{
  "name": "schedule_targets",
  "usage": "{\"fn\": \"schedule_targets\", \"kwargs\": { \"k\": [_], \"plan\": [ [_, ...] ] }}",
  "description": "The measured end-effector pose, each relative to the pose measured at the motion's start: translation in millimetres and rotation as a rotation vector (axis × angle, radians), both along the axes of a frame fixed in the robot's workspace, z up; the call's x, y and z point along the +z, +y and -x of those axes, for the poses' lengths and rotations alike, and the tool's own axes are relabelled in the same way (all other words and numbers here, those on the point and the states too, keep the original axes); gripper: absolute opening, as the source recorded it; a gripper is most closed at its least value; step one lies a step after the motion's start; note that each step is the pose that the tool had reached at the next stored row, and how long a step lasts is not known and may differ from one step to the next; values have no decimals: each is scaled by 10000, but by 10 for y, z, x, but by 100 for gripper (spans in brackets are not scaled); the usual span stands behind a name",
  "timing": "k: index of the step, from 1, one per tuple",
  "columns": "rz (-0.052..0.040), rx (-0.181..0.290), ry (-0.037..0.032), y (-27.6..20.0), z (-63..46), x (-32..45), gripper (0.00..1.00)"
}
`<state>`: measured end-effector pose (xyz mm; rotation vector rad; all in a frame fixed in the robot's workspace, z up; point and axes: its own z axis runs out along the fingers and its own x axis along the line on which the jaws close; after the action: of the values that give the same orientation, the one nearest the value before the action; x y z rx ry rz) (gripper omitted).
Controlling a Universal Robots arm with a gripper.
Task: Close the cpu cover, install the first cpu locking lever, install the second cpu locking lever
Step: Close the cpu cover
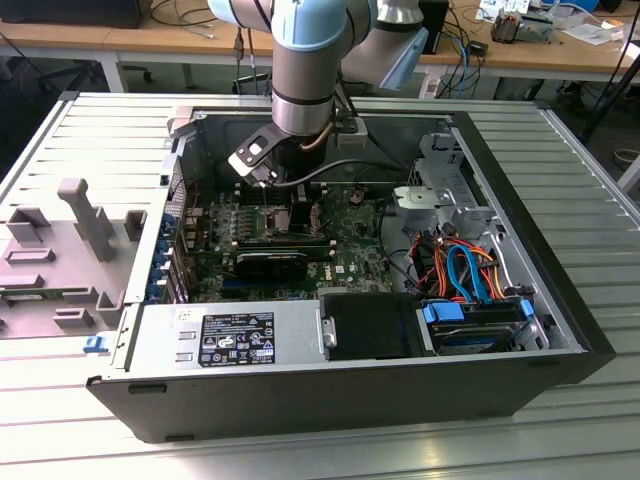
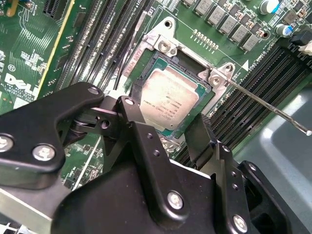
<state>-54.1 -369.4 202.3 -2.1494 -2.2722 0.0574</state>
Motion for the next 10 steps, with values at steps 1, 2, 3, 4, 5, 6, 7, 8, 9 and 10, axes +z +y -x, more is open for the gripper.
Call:
{"fn": "schedule_targets", "kwargs": {
  "k": [1,2,3,4,5,6,7,8,9,10],
  "plan": [
    [-1,0,0,0,0,0,62],
    [0,0,0,0,0,0,62],
    [1,0,1,0,0,11,62],
    [-2,0,0,0,0,55,62],
    [-5,0,0,0,0,72,62],
    [-21,0,-1,0,0,72,62],
    [-31,0,-1,0,0,72,62],
    [-45,0,-1,0,0,73,62],
    [-57,0,-1,1,1,71,62],
    [-73,1,-1,0,4,66,62]
  ]
}}
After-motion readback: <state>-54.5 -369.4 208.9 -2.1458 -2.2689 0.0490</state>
